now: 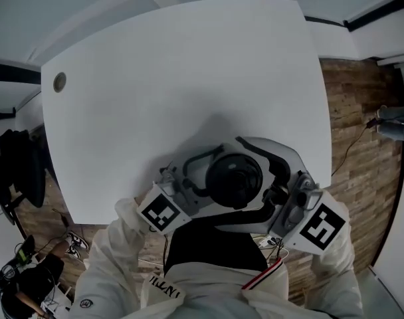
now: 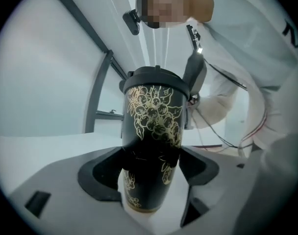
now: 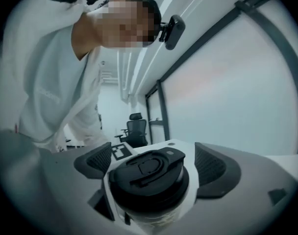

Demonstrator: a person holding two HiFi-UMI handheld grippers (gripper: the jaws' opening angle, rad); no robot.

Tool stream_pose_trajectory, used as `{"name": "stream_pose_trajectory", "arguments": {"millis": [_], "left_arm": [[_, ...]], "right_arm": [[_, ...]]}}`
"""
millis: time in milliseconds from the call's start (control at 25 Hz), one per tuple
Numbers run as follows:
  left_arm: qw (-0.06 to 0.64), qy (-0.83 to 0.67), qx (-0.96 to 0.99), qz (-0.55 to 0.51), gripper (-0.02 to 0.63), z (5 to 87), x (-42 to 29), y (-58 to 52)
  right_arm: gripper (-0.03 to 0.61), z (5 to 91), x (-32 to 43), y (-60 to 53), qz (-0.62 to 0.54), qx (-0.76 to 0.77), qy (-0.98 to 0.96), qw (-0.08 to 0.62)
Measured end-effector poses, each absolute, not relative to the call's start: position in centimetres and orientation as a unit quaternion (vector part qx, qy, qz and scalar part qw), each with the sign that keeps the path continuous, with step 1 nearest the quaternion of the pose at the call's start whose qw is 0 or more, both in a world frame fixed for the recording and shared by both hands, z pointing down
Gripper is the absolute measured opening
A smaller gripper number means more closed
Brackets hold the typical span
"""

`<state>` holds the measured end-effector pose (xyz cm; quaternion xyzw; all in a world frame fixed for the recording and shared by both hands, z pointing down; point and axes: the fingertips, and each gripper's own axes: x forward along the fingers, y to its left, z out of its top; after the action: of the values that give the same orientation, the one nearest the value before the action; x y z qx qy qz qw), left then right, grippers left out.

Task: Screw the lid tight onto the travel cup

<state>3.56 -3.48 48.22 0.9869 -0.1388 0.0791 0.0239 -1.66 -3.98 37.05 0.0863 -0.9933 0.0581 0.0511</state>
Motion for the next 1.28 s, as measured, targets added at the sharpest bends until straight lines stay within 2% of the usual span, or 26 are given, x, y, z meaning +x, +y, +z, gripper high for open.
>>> {"name": "stream_pose_trajectory", "arguments": {"millis": [160,320,600,920,1120,1280], "left_arm": [[0.031,-0.054,0.995,0.081,0.365,48.4,3.1,-3.1],[0.044,-0.036,0.994,0.092,0.365,48.6,2.9,-2.8],[0.053,-0.131,0.986,0.090,0.362,48.9,3.0,-3.0],[0.063,-0.285,0.952,0.088,0.354,49.2,2.8,-3.4],[0.054,-0.283,0.954,0.082,0.350,48.9,2.6,-3.1],[0.044,-0.237,0.968,0.077,0.350,48.6,2.8,-2.9]], "right_arm": [[0.505,38.2,-3.0,-3.0,0.049,-0.034,-0.994,0.092],[0.503,38.8,-3.6,-2.3,0.057,-0.058,-0.992,0.098],[0.503,37.7,-2.8,-4.7,0.064,0.163,-0.984,0.024],[0.502,37.6,-0.9,-6.8,0.074,0.420,-0.904,0.007],[0.503,37.8,-1.0,-6.2,0.072,0.431,-0.900,-0.011],[0.503,38.0,-1.3,-4.9,0.078,0.322,-0.944,0.007]]}}
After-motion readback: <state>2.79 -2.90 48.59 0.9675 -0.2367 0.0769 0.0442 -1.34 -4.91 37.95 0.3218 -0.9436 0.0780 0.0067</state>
